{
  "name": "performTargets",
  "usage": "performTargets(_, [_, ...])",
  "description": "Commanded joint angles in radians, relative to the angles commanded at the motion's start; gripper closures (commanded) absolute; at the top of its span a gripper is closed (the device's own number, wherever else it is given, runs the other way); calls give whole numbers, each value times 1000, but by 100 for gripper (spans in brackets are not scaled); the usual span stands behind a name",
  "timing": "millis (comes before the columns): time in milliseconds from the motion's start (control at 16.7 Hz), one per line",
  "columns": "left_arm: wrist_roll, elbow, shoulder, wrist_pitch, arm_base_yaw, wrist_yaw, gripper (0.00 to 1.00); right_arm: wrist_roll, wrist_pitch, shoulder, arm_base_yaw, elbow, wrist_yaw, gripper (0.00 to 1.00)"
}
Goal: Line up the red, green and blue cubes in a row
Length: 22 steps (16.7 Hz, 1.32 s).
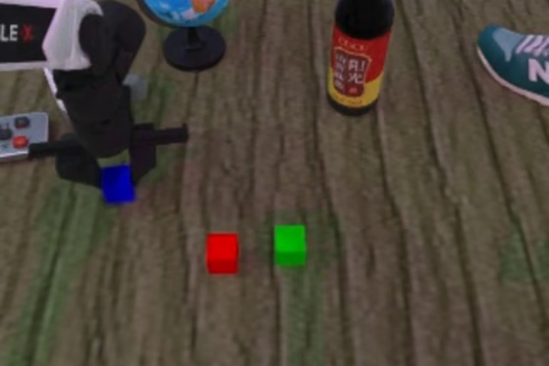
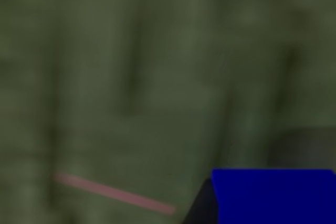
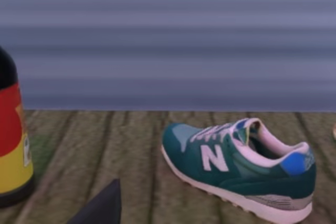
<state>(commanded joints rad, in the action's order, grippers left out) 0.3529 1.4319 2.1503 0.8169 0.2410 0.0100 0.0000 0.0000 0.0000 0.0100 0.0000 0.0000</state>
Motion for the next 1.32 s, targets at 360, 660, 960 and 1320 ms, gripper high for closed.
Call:
performTargets(360, [0,110,-66,187,-11,0,100,0,0,0,0,0,0,0])
performTargets(660, [3,144,-94,239,-19,1,100,0,0,0,0,0,0,0])
performTargets(960, [57,214,-41,278,57,1,100,0,0,0,0,0,0,0])
performTargets(1320, [305,582,158,453,378,7,100,0,0,0,0,0,0,0])
